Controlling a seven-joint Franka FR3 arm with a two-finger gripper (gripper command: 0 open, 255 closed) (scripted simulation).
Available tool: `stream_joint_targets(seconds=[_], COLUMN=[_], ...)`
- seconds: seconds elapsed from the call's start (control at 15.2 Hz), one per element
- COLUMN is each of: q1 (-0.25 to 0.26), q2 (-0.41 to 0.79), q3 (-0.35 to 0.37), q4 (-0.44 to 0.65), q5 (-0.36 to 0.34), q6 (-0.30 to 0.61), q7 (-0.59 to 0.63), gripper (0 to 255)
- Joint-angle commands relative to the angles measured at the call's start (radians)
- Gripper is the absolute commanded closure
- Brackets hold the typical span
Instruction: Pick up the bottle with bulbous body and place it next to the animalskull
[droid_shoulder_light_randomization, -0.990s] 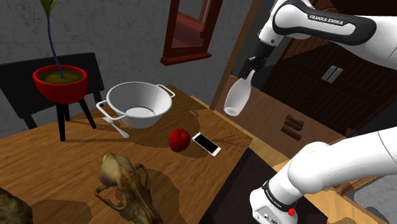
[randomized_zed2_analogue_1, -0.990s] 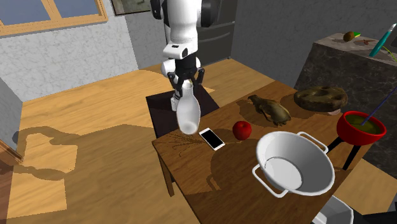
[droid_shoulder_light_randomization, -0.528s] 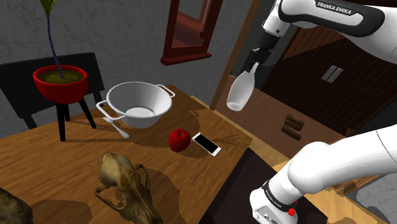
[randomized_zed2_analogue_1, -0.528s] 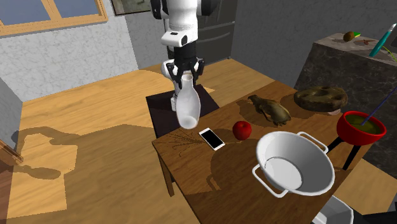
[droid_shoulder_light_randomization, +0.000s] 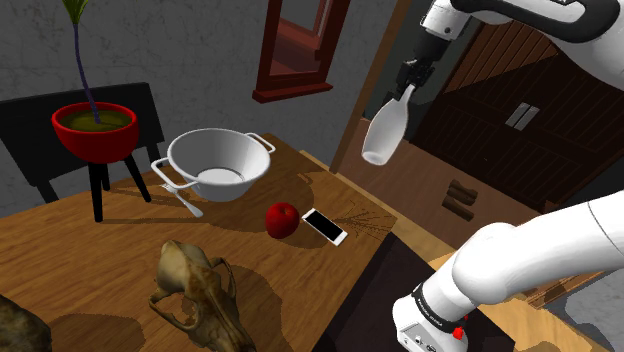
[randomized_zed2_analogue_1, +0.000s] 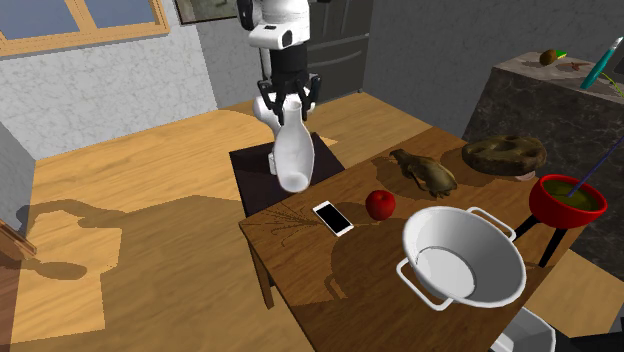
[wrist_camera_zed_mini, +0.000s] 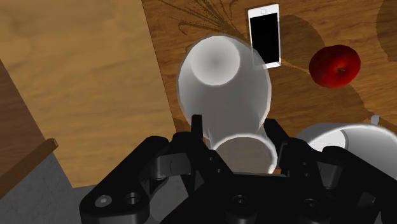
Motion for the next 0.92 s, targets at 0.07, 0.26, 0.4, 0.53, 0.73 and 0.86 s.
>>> stream_joint_targets(seconds=[0.07, 0.26, 0.4, 0.53, 0.73, 0.86], q1=[0.002, 0.003, 0.003, 0.004, 0.005, 0.013], q2=[0.019, 0.038, 0.052, 0.067, 0.091, 0.090], q3=[0.001, 0.000, 0.000, -0.001, -0.002, 0.015], q4=[0.061, 0.121, 0.163, 0.207, 0.275, 0.270], q5=[0.003, 0.005, 0.007, 0.009, 0.012, 0.016], q6=[-0.042, -0.084, -0.112, -0.141, -0.185, -0.182], q7=[-0.001, -0.003, -0.005, -0.007, -0.010, 0.016], gripper=[255, 255, 255, 255, 255, 255])
